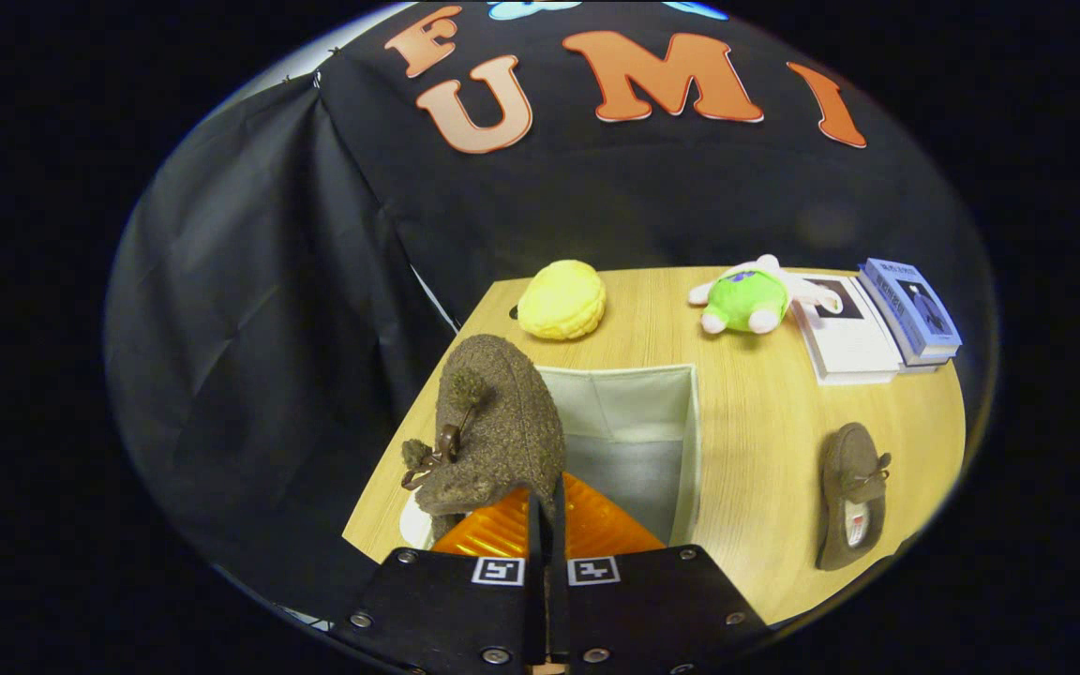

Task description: Open the storage box then place both shoes into the box .Put the left shoe in first, then the right shoe, with the right side of both shoes facing outward in a uniform manner.

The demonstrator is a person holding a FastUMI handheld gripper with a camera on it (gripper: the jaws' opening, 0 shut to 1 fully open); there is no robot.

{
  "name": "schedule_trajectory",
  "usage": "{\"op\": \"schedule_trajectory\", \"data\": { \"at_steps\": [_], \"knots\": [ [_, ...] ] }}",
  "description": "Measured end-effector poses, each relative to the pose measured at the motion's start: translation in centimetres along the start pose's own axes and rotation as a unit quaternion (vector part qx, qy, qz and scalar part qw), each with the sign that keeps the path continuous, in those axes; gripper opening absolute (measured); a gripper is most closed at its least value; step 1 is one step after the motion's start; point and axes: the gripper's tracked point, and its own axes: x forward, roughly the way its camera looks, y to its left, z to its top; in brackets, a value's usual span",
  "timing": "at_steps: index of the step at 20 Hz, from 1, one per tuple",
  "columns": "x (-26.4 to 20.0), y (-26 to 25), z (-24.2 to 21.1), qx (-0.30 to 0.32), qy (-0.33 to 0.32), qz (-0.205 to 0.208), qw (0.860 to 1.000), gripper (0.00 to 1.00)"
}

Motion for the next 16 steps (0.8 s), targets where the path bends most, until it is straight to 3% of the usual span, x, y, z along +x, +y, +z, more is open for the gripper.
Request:
{"op": "schedule_trajectory", "data": {
  "at_steps": [6, 10, 13, 16],
  "knots": [
    [3.9, -1.5, -3.1, 0.064, 0.044, -0.038, 0.996, 0.03],
    [6.7, -2.0, -4.8, 0.135, 0.089, -0.019, 0.987, 0.04],
    [6.1, -1.6, -4.8, 0.147, 0.096, 0.011, 0.984, 0.19],
    [3.4, -2.6, -2.5, 0.138, 0.058, 0.03, 0.988, 0.47]
  ]
}}
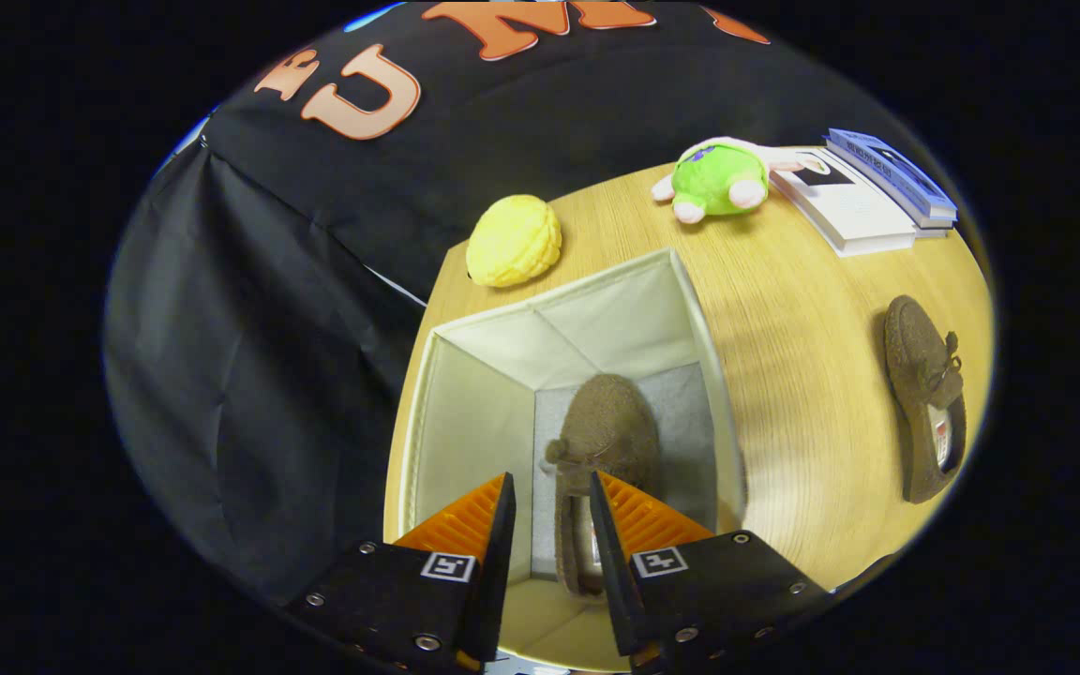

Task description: Open the storage box then place both shoes into the box .Put the left shoe in first, then the right shoe, with the right side of both shoes facing outward in a uniform manner.

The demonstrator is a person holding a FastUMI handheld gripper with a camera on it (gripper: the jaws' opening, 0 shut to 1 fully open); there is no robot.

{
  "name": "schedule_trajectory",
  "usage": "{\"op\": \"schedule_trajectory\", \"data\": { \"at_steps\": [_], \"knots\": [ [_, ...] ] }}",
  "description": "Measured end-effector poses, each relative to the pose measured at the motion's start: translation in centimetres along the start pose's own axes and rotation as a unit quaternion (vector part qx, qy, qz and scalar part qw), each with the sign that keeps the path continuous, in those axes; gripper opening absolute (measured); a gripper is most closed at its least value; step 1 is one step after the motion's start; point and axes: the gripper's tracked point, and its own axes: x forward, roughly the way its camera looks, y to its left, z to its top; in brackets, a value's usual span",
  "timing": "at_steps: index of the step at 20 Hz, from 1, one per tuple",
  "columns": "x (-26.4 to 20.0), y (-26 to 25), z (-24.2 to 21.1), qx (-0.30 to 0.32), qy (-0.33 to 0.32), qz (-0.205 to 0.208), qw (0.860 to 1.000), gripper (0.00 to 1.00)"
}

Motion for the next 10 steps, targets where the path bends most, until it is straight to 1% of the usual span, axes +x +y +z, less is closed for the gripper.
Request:
{"op": "schedule_trajectory", "data": {
  "at_steps": [1, 2, 3, 4, 5, 6, 8, 10],
  "knots": [
    [-1.3, -0.5, 0.7, -0.01, -0.011, 0.003, 1.0, 0.51],
    [-2.6, -1.3, 1.5, -0.02, -0.026, 0.002, 0.999, 0.59],
    [-3.9, -2.3, 2.4, -0.031, -0.042, 0.001, 0.999, 0.62],
    [-5.1, -3.2, 2.9, -0.04, -0.053, 0.002, 0.998, 0.69],
    [-6.2, -4.2, 3.0, -0.052, -0.06, 0.0, 0.997, 0.74],
    [-7.2, -5.4, 3.4, -0.063, -0.07, -0.007, 0.996, 0.81],
    [-9.0, -8.2, 3.9, -0.086, -0.092, -0.028, 0.992, 0.89],
    [-10.2, -11.2, 4.1, -0.112, -0.104, -0.051, 0.987, 0.91]
  ]
}}
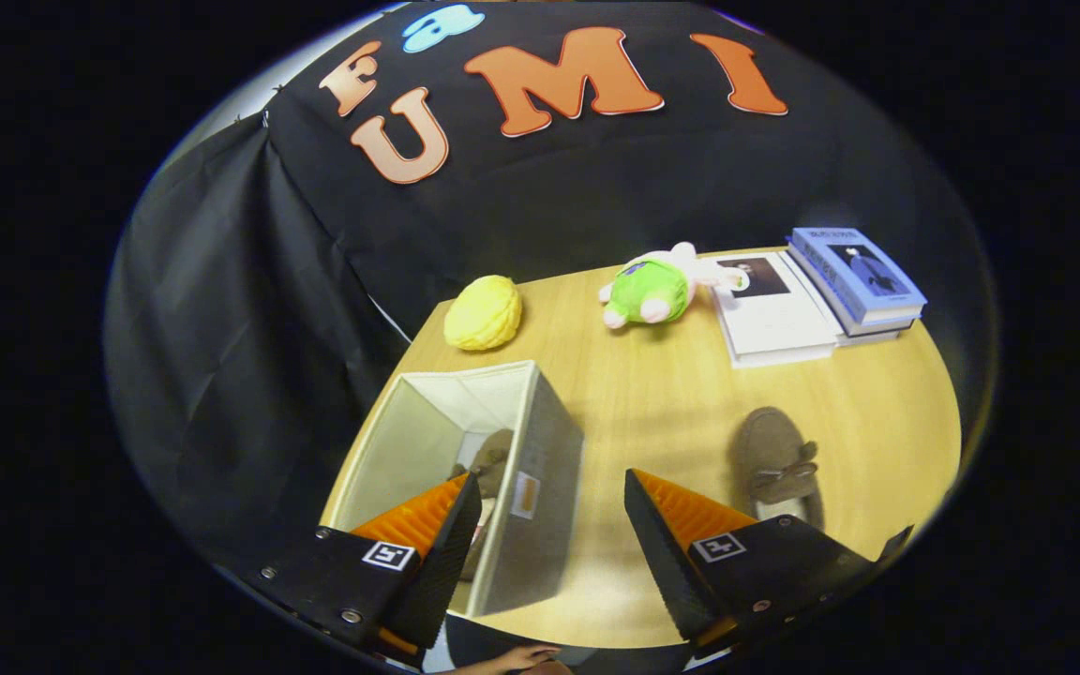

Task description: Open the storage box then place both shoes into the box .Put the left shoe in first, then the right shoe, with the right side of both shoes facing outward in a uniform manner.

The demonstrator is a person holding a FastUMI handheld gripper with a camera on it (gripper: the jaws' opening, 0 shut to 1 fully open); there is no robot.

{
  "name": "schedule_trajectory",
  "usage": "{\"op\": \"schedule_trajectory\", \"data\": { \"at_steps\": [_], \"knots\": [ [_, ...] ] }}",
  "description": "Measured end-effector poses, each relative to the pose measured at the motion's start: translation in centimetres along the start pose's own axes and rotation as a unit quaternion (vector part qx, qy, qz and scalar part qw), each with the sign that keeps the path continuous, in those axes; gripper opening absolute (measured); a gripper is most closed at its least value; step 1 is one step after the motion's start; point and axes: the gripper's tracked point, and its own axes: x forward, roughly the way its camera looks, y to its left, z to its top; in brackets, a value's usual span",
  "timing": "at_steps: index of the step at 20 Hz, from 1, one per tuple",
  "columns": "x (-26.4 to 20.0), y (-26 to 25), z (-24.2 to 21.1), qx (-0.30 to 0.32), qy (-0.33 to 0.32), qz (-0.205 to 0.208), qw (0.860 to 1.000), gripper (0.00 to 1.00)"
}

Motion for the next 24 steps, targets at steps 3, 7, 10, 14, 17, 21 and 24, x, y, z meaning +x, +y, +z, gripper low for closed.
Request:
{"op": "schedule_trajectory", "data": {
  "at_steps": [3, 7, 10, 14, 17, 21, 24],
  "knots": [
    [-0.8, -4.3, -0.9, -0.027, -0.013, -0.028, 0.999, 0.96],
    [-0.7, -10.0, -2.5, -0.029, -0.013, -0.062, 0.998, 0.97],
    [-0.2, -14.8, -4.1, -0.032, -0.003, -0.103, 0.994, 0.96],
    [1.5, -18.4, -7.2, -0.026, 0.038, -0.113, 0.993, 0.93],
    [3.0, -20.4, -9.5, -0.007, 0.068, -0.122, 0.99, 0.88],
    [5.9, -22.2, -9.4, -0.007, 0.054, -0.122, 0.991, 0.76],
    [7.3, -23.0, -9.0, 0.008, 0.034, -0.125, 0.992, 0.51]
  ]
}}
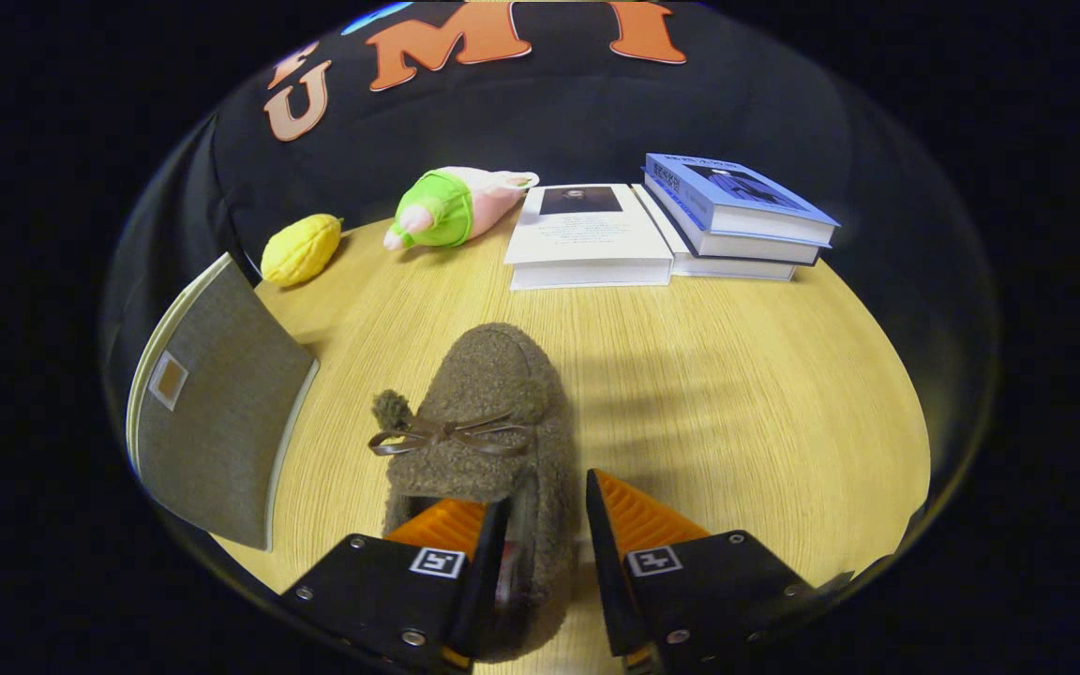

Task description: Open the storage box then place both shoes into the box .Put the left shoe in first, then the right shoe, with the right side of both shoes facing outward in a uniform manner.

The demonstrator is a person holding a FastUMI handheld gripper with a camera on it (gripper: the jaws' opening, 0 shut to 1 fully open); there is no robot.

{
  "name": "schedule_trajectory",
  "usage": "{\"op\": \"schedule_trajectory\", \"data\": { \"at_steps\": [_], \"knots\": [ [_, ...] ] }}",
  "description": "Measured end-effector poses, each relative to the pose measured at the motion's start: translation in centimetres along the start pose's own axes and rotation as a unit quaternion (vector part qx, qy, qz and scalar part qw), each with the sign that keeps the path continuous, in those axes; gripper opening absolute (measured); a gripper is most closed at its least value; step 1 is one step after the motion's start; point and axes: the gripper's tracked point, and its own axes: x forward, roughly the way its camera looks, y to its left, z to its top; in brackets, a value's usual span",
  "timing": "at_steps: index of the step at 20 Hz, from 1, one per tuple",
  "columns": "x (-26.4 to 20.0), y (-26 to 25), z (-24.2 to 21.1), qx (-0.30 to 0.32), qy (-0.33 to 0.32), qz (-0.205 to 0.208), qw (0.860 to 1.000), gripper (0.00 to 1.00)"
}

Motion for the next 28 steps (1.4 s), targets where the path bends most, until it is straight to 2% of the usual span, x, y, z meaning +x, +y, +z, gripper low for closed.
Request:
{"op": "schedule_trajectory", "data": {
  "at_steps": [2, 4, 8, 10, 16, 19, 28],
  "knots": [
    [0.5, -0.1, 0.0, 0.03, -0.002, -0.001, 1.0, 0.31],
    [0.6, -0.3, 0.1, 0.048, -0.001, -0.006, 0.999, 0.18],
    [0.2, -0.6, 0.0, 0.053, 0.002, -0.031, 0.998, 0.06],
    [-0.1, -0.1, 0.2, 0.056, 0.003, -0.033, 0.998, 0.05],
    [-3.1, 3.3, 2.1, 0.106, -0.006, 0.002, 0.994, 0.05],
    [-5.0, 6.4, 2.6, 0.122, -0.004, 0.034, 0.992, 0.05],
    [-10.4, 15.8, 5.9, 0.102, -0.042, 0.085, 0.99, 0.05]
  ]
}}
